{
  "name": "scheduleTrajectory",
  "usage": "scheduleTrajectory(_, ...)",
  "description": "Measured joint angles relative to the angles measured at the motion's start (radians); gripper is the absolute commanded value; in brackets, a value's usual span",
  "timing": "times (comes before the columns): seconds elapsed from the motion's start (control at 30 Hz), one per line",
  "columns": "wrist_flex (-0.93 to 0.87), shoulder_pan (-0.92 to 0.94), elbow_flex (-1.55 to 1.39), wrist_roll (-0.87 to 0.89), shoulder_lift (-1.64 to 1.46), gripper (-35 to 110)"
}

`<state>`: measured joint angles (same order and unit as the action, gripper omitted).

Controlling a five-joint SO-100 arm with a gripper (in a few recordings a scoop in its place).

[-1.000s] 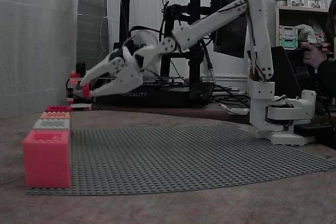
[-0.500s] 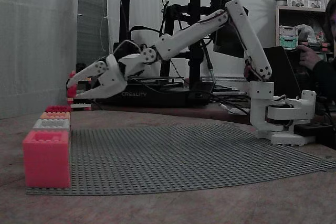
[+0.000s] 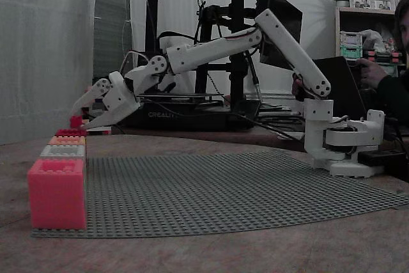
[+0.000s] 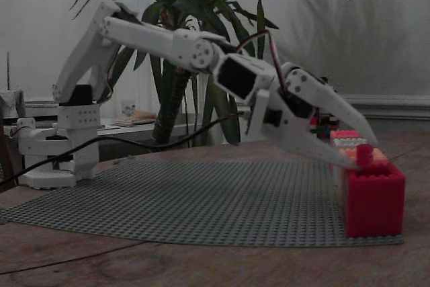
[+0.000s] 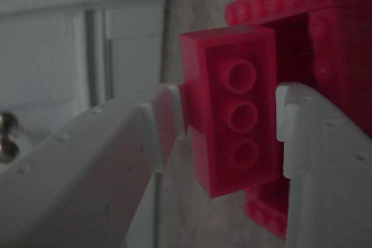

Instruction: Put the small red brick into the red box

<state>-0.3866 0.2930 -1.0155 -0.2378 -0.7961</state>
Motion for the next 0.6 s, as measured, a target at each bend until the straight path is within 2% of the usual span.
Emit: scheduleTrajectory(0.6, -0.046, -0.011, 0.071, 0.0, 0.034, 18)
